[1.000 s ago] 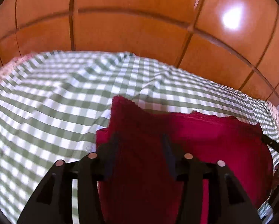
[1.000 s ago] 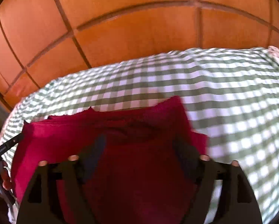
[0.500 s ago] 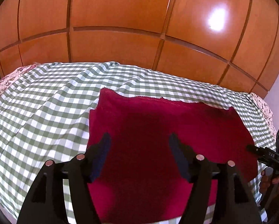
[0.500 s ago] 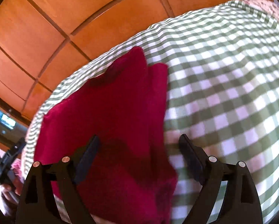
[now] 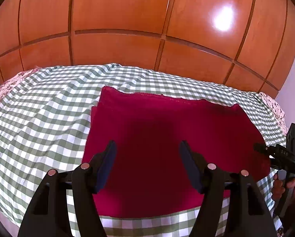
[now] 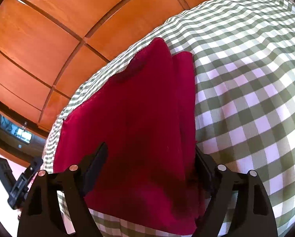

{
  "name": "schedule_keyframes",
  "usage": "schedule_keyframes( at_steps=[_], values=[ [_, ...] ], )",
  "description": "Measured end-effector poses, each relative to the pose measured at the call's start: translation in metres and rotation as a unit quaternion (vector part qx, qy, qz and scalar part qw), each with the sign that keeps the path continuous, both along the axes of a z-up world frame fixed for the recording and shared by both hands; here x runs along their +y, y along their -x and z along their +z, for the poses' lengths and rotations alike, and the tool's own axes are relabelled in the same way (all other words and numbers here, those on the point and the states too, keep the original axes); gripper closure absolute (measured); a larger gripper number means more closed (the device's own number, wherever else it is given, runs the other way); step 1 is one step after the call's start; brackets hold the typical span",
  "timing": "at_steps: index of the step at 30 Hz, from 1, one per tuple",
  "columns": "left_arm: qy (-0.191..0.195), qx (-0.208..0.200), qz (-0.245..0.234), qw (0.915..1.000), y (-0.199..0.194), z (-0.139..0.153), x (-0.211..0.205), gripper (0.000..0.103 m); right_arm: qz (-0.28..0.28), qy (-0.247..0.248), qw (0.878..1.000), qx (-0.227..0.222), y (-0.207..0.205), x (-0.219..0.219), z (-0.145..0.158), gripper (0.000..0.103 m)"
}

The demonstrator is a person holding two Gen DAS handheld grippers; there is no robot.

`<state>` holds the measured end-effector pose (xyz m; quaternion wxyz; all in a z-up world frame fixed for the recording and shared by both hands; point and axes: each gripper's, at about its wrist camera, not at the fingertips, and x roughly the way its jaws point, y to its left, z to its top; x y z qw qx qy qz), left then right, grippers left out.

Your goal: Fold small clothes

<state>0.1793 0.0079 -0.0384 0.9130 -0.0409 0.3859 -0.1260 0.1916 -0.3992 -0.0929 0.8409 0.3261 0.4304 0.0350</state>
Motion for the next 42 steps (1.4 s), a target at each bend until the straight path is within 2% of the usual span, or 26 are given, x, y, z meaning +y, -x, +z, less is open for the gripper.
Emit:
schedule_keyframes(
  at_steps=[8, 13, 15, 16, 20, 23, 29, 34, 42],
  values=[
    [0.007, 0.028, -0.022, 0.9993, 0.006, -0.02, -0.013, 0.037, -0.006, -0.006, 1.0, 0.003, 0.003, 0.0, -0.003, 0.025],
    [0.018, 0.075, -0.026, 0.9967, -0.007, -0.042, -0.015, 0.04, -0.006, -0.017, 1.0, -0.004, 0.006, -0.002, -0.003, 0.025],
    [0.015, 0.093, -0.025, 0.9952, -0.014, -0.052, -0.016, 0.04, -0.009, -0.017, 1.0, -0.004, 0.008, -0.003, -0.004, 0.034],
    [0.017, 0.095, -0.025, 0.995, -0.015, -0.053, -0.016, 0.04, -0.009, -0.012, 1.0, -0.002, 0.008, -0.003, -0.005, 0.042],
    [0.012, 0.086, -0.024, 0.9959, -0.012, -0.05, -0.021, 0.04, -0.007, -0.018, 1.0, -0.001, 0.012, -0.006, -0.007, 0.063],
    [0.01, 0.082, -0.021, 0.9964, -0.01, -0.046, -0.021, 0.04, -0.003, -0.015, 1.0, -0.002, 0.013, -0.003, -0.004, 0.071],
    [-0.015, 0.063, -0.006, 0.9979, -0.007, -0.035, -0.014, 0.04, -0.002, 0.012, 1.0, -0.005, 0.011, 0.008, 0.014, 0.075],
    [-0.007, 0.052, 0.002, 0.9986, -0.003, -0.029, -0.003, 0.037, 0.01, 0.022, 0.999, -0.023, 0.009, 0.023, 0.039, 0.076],
    [0.017, 0.047, 0.003, 0.9987, 0.001, -0.026, 0.015, 0.039, 0.066, 0.066, 0.994, -0.056, -0.013, 0.076, 0.091, 0.078]
  ],
)
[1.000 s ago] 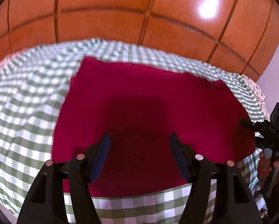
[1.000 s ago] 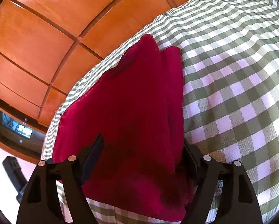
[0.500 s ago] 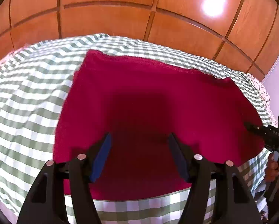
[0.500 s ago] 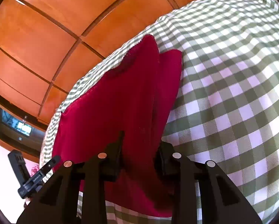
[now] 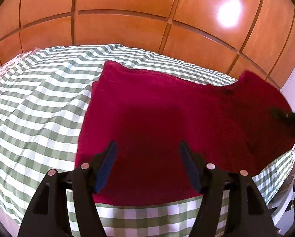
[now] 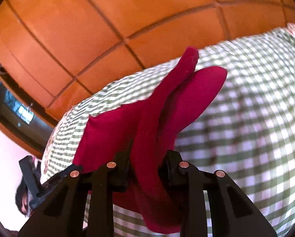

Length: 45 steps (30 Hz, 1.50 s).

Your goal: Fold small clothes

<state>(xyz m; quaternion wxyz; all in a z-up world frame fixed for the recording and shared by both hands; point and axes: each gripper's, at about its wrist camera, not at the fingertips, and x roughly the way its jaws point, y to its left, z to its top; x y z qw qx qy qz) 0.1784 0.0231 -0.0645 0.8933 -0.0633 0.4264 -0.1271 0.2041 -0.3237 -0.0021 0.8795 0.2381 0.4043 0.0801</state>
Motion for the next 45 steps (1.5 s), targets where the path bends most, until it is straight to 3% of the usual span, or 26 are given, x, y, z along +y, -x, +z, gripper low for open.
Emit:
schedule_keyframes(
  at_steps=[9, 16, 19, 21, 23, 24, 29, 33, 35, 37, 38, 39, 41, 42, 45],
  values=[
    [0.09, 0.01, 0.036, 0.9952, 0.0, 0.01, 0.072, 0.039, 0.093, 0.049, 0.994, -0.009, -0.051, 0.113, 0.038, 0.08],
    [0.18, 0.036, 0.076, 0.98, -0.003, -0.001, 0.131, 0.039, 0.204, 0.087, 0.975, 0.022, -0.077, 0.223, 0.004, 0.08],
    [0.205, 0.041, 0.075, 0.975, -0.006, -0.003, 0.139, 0.039, 0.238, 0.086, 0.967, 0.015, -0.072, 0.244, -0.005, 0.071],
    [0.238, 0.046, 0.064, 0.9681, -0.009, -0.004, 0.141, 0.037, 0.25, 0.04, 0.967, -0.001, -0.066, 0.236, -0.002, 0.067],
    [0.269, 0.053, 0.055, 0.9602, -0.012, -0.004, 0.142, 0.036, 0.25, 0.001, 0.968, -0.01, -0.058, 0.219, 0.005, 0.047],
    [0.295, 0.057, 0.046, 0.9527, -0.015, -0.004, 0.143, 0.034, 0.238, -0.007, 0.971, -0.021, -0.05, 0.205, 0.01, 0.045],
    [0.347, 0.089, 0.012, 0.9337, -0.036, -0.01, 0.13, 0.03, 0.169, 0.001, 0.985, -0.025, -0.013, 0.136, 0.009, 0.045],
    [0.348, 0.132, -0.011, 0.9282, -0.053, -0.021, 0.105, 0.03, 0.108, 0.027, 0.994, 0.001, 0.015, 0.088, -0.011, 0.045],
    [0.334, 0.144, -0.014, 0.9315, -0.061, -0.021, 0.089, 0.03, 0.1, 0.036, 0.994, 0.004, 0.02, 0.082, -0.016, 0.045],
    [0.308, 0.141, -0.028, 0.9403, -0.067, -0.014, 0.074, 0.035, 0.105, 0.046, 0.993, 0.003, 0.018, 0.088, -0.02, 0.045],
    [0.293, 0.14, -0.032, 0.9453, -0.069, -0.012, 0.069, 0.047, 0.112, 0.055, 0.992, 0.001, 0.017, 0.093, -0.022, 0.045],
    [0.28, 0.14, -0.034, 0.9491, -0.069, -0.01, 0.065, 0.069, 0.119, 0.06, 0.991, -0.001, 0.015, 0.098, -0.024, 0.045],
    [0.233, 0.134, -0.029, 0.9628, -0.071, -0.006, 0.058, 0.096, 0.143, 0.073, 0.987, -0.005, 0.008, 0.116, -0.028, 0.045],
    [0.213, 0.117, -0.017, 0.97, -0.067, -0.001, 0.06, 0.096, 0.155, 0.082, 0.985, -0.01, 0.005, 0.127, -0.03, 0.045],
    [0.185, 0.08, 0.002, 0.9794, -0.055, 0.01, 0.078, 0.096, 0.193, 0.101, 0.976, -0.015, 0.006, 0.158, -0.037, 0.045]
  ],
)
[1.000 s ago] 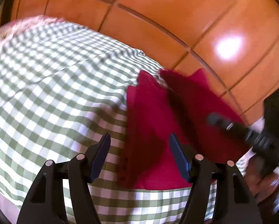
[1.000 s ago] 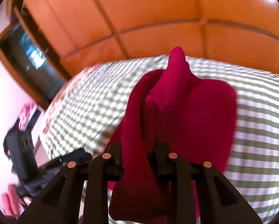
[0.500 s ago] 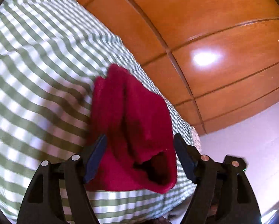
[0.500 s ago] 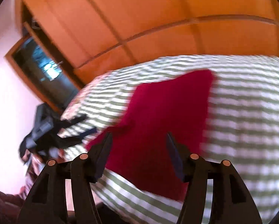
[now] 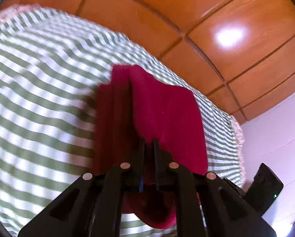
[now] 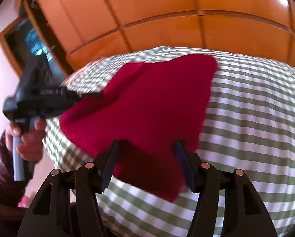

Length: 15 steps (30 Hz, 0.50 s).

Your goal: Fold small clothes

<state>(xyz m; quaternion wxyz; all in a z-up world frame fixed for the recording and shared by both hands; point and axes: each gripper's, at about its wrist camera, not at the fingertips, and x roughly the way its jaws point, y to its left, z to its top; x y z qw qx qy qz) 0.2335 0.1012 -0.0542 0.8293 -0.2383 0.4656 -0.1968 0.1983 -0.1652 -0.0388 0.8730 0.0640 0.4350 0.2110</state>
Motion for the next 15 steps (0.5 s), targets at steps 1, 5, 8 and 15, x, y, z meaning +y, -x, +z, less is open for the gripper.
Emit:
schedule_keyframes(
  at_steps=[1, 5, 8, 15],
  values=[
    [-0.03, -0.002, 0.011, 0.9995, 0.005, -0.002, 0.006, 0.097, 0.012, 0.008, 1.0, 0.0, 0.003, 0.008, -0.002, 0.045],
    [-0.136, 0.053, 0.05, 0.988, 0.005, -0.04, 0.019, 0.103, 0.015, 0.062, 0.998, 0.003, 0.005, 0.032, -0.025, 0.044],
    [-0.11, 0.064, 0.084, 0.9883, 0.013, -0.045, 0.03, 0.103, 0.003, 0.054, 0.999, 0.005, 0.0, 0.031, -0.032, 0.044],
    [-0.068, -0.056, 0.098, 0.9913, 0.034, 0.027, 0.008, 0.058, 0.015, 0.083, 0.996, -0.003, 0.001, 0.04, -0.033, 0.038]
  ],
)
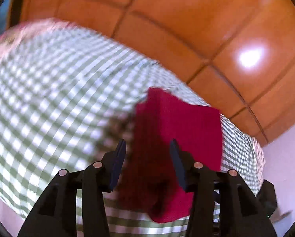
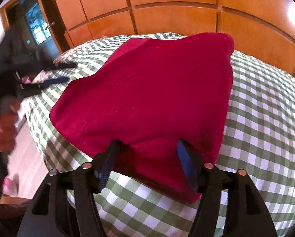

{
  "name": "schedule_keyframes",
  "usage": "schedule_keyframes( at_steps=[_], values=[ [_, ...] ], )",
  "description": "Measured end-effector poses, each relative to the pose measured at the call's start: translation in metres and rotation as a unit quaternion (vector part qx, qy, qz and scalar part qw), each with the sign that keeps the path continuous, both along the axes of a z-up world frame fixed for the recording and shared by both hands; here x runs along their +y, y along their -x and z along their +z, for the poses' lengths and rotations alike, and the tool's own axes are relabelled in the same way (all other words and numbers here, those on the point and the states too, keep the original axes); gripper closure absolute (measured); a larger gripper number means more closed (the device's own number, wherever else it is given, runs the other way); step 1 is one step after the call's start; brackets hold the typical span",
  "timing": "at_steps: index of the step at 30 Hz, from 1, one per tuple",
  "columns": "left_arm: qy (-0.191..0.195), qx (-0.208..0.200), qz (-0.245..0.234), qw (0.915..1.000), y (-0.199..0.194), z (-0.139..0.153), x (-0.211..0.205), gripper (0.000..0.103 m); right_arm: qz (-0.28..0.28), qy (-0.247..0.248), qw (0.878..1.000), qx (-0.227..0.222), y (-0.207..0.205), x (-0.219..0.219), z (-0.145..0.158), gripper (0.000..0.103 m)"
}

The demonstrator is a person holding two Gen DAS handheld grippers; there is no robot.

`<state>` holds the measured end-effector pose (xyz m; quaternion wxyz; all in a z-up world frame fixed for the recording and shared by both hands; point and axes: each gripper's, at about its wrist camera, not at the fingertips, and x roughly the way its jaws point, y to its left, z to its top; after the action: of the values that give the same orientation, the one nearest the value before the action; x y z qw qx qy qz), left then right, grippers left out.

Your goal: Fold small clothes

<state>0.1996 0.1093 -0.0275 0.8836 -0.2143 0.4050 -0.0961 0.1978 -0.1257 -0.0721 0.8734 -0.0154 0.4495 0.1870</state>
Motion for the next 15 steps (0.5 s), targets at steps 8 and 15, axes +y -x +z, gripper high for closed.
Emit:
schedule_keyframes(
  at_steps=[8, 15],
  values=[
    [-0.076, -0.007, -0.063, 0.9951, -0.024, -0.012, -0.058, 0.07, 0.037, -0.008, 0.999, -0.001, 0.015, -0.014, 0.01, 0.036],
    [-0.101, -0.005, -0.066, 0.9927, -0.026, -0.03, -0.064, 0.07, -0.045, -0.072, 0.996, -0.016, -0.014, -0.079, 0.047, 0.042]
  ],
)
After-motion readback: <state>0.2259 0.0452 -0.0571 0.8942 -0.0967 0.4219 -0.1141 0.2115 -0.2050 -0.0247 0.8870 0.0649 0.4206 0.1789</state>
